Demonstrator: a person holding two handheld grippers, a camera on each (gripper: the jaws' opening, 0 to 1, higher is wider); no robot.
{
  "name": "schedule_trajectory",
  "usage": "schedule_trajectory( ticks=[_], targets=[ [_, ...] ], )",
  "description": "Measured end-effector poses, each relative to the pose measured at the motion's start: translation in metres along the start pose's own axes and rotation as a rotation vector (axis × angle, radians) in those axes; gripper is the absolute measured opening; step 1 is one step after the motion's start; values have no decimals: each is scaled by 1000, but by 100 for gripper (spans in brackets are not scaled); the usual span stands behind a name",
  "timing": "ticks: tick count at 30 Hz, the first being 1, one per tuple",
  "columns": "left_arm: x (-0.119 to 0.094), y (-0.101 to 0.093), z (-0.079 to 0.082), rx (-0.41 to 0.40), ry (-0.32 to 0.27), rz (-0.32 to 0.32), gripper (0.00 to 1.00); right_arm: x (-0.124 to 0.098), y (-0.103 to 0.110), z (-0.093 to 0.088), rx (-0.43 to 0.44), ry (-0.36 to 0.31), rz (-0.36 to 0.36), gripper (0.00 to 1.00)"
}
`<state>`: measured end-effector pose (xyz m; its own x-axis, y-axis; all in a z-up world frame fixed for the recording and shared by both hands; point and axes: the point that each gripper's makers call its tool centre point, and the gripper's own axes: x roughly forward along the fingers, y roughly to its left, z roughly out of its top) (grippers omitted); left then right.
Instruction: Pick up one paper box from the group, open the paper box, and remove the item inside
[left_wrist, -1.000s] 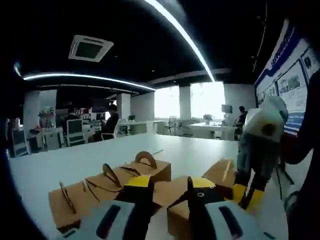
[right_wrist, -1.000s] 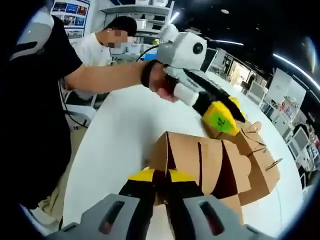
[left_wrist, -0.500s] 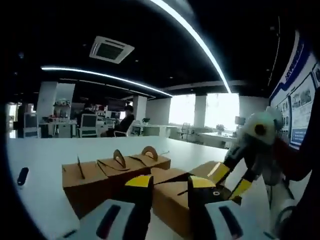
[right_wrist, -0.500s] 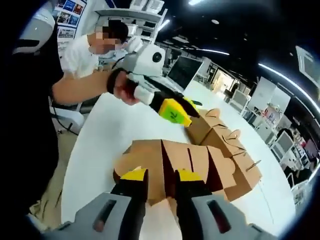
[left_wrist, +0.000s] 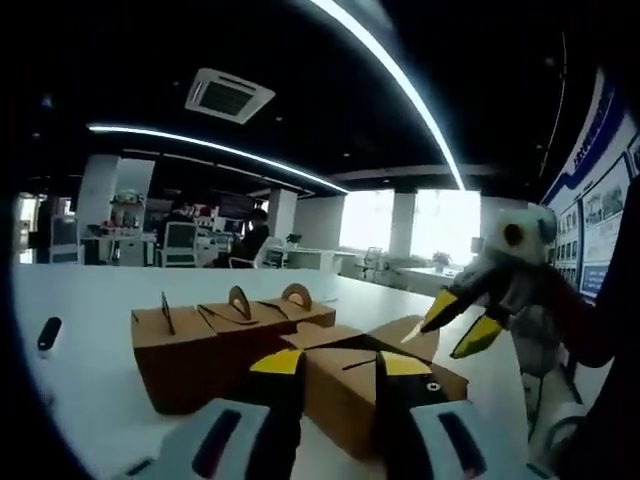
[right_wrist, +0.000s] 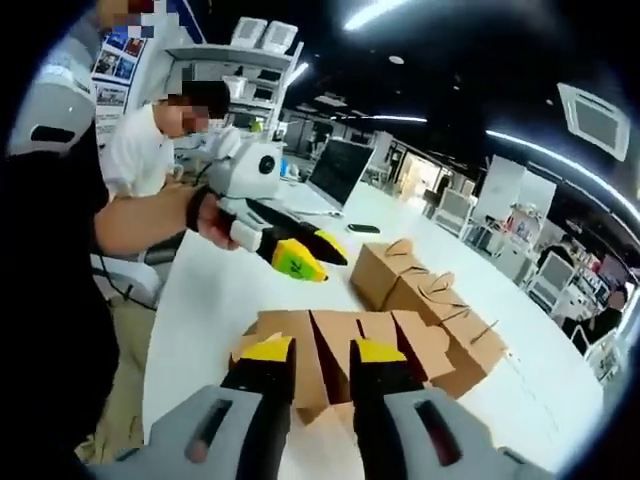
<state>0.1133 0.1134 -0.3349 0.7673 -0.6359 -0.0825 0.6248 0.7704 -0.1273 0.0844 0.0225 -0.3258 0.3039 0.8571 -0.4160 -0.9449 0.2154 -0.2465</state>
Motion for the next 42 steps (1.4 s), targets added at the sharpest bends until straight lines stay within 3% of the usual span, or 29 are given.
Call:
schedule_trajectory(
  ticks=[9,11,15,18,20,23,26,30,32,35,37,39,42],
  targets=[
    [-7,1,-7,6,4,19,30,-9,-12,26,27,-90,-53,22],
    [-6,1,-11,0,8,27,30,-11,-24,20,-22,-44,-119,22],
    [-4,-5,-15,-14,13,39,30,-8,-42,0,-215,138,-191,22],
    [0,-19,-16,-2,17,17,31,1,-40,-11,-397,277,-171,22],
    [2,-27,-19,61,51,9,32,10,-27,-9,-484,298,-112,22],
    [5,-28,-10,188,34,45,33,17,-16,-13,-522,361,-55,22],
    [10,-33,-5,180,35,32,33,23,-21,-13,-608,418,-80,22],
    [19,-38,-26,186,147,4,35,35,-18,-18,-643,458,-48,22],
    [20,-43,-24,219,115,-5,36,36,-16,-23,-618,496,-34,22],
    [16,-48,-20,200,97,-15,36,38,-8,-18,-647,493,-2,22],
    [17,-45,-24,194,122,-7,37,41,-3,-18,-663,496,23,22],
    [18,-39,-28,193,139,15,38,45,2,-25,-710,543,66,22],
    [19,-34,-30,161,133,35,39,49,-4,-31,-743,570,69,21]
  ],
)
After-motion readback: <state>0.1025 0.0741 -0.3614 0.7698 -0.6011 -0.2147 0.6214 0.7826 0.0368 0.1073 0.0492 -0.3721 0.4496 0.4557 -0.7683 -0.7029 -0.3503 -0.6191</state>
